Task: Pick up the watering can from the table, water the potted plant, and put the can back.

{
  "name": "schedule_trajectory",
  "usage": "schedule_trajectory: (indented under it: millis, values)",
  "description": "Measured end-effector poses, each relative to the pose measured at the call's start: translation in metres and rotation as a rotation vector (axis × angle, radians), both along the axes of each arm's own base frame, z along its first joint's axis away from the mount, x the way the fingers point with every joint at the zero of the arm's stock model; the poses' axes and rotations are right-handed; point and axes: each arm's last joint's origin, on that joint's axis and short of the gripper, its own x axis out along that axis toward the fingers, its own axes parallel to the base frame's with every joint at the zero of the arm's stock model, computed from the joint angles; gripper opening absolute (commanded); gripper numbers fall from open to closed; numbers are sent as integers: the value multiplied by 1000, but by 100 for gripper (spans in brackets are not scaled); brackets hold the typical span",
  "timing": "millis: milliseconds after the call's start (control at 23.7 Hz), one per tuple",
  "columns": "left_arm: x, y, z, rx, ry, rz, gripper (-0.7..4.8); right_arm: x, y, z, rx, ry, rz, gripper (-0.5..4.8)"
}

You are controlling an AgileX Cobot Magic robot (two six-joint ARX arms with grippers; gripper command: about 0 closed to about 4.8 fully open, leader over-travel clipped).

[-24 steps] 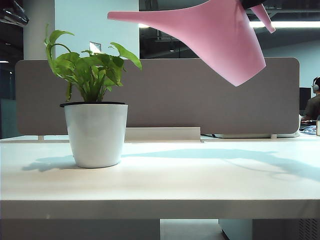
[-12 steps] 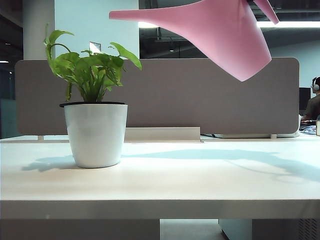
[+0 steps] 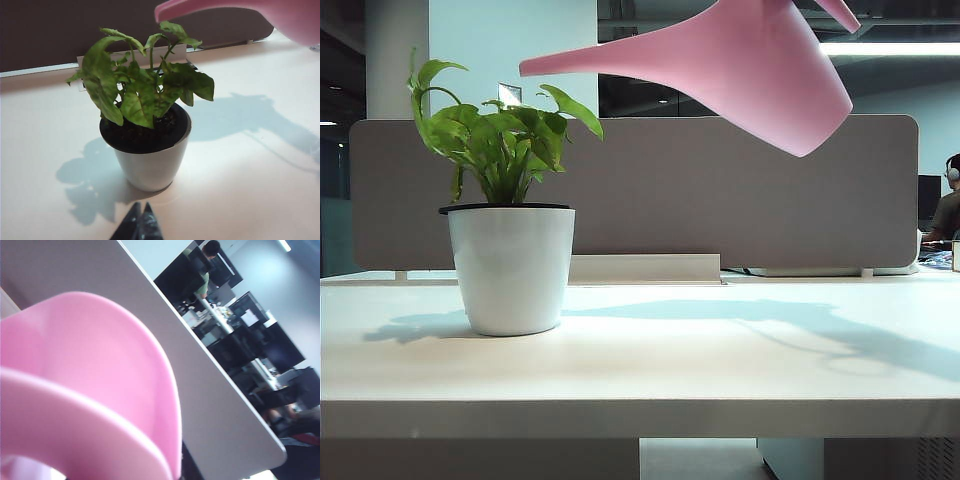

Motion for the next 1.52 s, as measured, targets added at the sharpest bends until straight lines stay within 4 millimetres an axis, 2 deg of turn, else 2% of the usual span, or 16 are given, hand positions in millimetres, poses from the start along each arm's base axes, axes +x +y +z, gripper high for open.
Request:
schedule_trajectory:
  millis: [337,716,969,1264,1516]
  values:
    - [-1,0,0,-1,-3,-1,-5,-1,3,5,-44,-45,-73,-1]
    - [-1,0,1,-3,-8,-1,-5,-5,17,10,-108,-102,-56,-1]
    - [-2,0,1,-3,-8,-1,-5,-20,23,26,-107,-181,-34,-1]
    - [-2,0,1,-3,-8,-1,-5,-25,28,36,-159,-216,-30,-1]
    - [-2,0,1,-3,-8,-1,-5,-25,28,31,-240,-178,-30,-1]
